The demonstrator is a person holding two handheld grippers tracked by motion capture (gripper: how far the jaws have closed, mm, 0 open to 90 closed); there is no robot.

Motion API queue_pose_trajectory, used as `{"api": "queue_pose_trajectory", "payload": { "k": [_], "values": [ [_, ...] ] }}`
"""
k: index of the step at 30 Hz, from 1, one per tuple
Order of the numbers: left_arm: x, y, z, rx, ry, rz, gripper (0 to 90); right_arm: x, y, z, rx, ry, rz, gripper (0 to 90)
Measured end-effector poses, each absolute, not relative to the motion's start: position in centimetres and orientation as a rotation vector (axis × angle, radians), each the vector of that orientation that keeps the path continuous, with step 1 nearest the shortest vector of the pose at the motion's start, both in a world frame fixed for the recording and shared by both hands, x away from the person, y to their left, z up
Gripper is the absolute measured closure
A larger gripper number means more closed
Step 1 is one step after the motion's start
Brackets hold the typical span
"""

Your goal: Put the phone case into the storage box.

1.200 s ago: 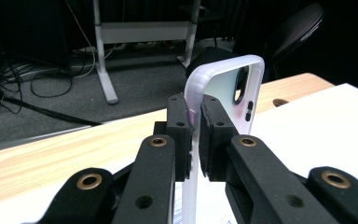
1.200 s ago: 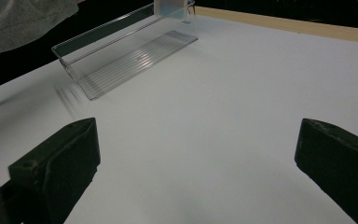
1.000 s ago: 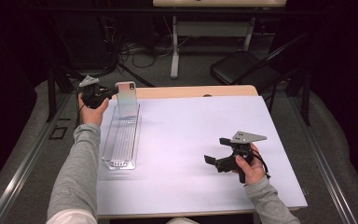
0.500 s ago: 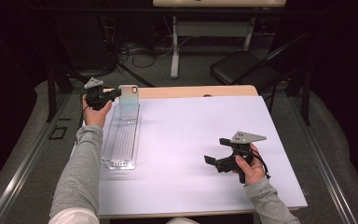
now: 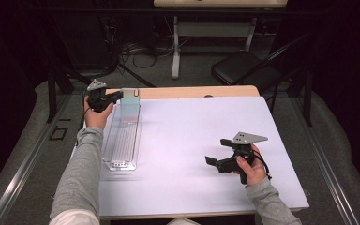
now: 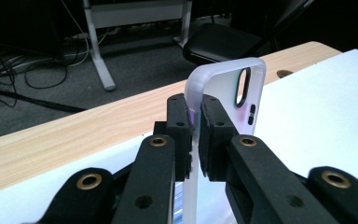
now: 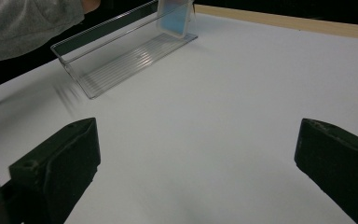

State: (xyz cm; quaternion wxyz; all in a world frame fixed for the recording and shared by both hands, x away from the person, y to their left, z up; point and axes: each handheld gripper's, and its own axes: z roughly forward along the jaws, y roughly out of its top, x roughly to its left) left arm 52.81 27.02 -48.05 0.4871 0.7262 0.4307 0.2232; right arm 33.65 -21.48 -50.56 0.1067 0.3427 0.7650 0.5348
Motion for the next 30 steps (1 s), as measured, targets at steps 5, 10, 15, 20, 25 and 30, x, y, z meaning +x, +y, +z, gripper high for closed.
{"api": "queue_pose_trajectory", "payload": {
  "k": [5, 10, 15, 20, 25, 30],
  "values": [
    [52.57, 27.43, -48.77, 1.726, 1.065, 0.541, 83.8, 33.64, -21.46, -50.56, 1.009, 2.253, 1.577, 0.0],
    [52.49, 27.59, -48.77, 1.731, 1.064, 0.542, 83.8, 33.72, -21.35, -50.59, 1.006, 2.252, 1.582, 0.1],
    [52.49, 27.62, -48.76, 1.736, 1.063, 0.544, 83.7, 33.75, -21.37, -50.61, 1.005, 2.251, 1.582, 0.1],
    [52.55, 27.61, -48.78, 1.743, 1.057, 0.555, 83.5, 33.74, -21.32, -50.63, 1.004, 2.253, 1.583, 0.1],
    [52.64, 27.69, -48.85, 1.746, 1.062, 0.565, 83.1, 33.69, -21.34, -50.57, 1.008, 2.248, 1.582, 1.2],
    [52.7, 27.88, -48.95, 1.759, 1.084, 0.587, 82.2, 33.73, -21.32, -50.62, 1.001, 2.253, 1.582, 1.2]
  ]
}}
